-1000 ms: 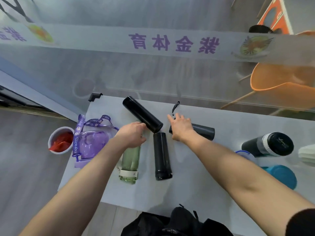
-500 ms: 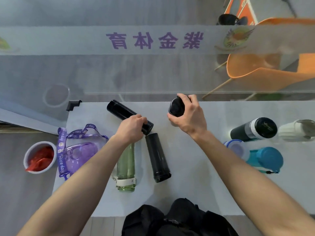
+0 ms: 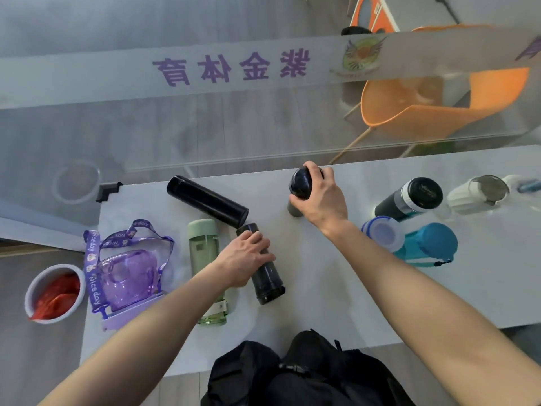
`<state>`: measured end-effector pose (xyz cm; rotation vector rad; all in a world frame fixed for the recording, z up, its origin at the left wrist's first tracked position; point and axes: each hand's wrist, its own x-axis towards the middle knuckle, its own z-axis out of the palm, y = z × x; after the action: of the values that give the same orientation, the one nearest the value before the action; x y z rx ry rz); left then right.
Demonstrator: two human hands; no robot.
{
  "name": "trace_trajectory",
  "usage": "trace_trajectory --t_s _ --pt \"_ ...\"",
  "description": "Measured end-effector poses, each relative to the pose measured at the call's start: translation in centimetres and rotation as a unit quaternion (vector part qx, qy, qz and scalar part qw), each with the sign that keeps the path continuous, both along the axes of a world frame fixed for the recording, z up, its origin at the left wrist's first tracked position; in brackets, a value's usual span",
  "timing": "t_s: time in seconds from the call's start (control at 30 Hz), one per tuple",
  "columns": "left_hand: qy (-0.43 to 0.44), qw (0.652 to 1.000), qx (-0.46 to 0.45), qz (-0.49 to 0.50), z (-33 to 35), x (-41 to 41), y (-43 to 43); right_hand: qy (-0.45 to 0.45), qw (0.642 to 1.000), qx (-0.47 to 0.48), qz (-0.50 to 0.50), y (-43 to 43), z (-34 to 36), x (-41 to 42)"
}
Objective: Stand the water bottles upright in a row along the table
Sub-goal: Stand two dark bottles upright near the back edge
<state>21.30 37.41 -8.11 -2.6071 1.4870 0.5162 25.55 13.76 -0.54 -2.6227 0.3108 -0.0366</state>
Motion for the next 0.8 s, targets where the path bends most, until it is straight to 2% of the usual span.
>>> trace_trajectory --t_s 0.23,0.33,0.43,0.53,0.6,0.67,0.8 --pt "-0.041 0.998 0.023 -0.038 -0.8 -1.1 -1.3 0.078 0.997 -0.014 0.019 -1.2 1.2 -0.1" --pt "-0.045 0.998 0.026 -0.021 -1.2 -1.6 -1.5 0.072 0.997 -0.009 0.028 -2.4 2.2 -0.8" --pt "-0.04 0.998 0.009 0.044 -1.3 -1.7 -1.1 0.061 0.997 -0.017 0.042 -3.5 3.4 -1.5" --pt "-0.024 0.982 -0.066 0.173 -0.5 -2.6 -0.9 0.06 0.995 -0.029 0.069 -4.1 4.6 -2.6" --pt "0.012 0.949 -0.13 0.288 0.3 -3.5 -1.5 0.054 0.993 -0.024 0.099 -4.2 5.3 -3.8" --pt "0.055 0.895 -0.194 0.399 0.7 -4.6 -2.4 0.074 0.989 -0.027 0.129 -4.2 5.6 -5.6" --pt "0.172 0.75 -0.3 0.565 1.6 -6.5 -4.7 0.158 0.971 -0.034 0.174 -4.9 3.7 -10.0"
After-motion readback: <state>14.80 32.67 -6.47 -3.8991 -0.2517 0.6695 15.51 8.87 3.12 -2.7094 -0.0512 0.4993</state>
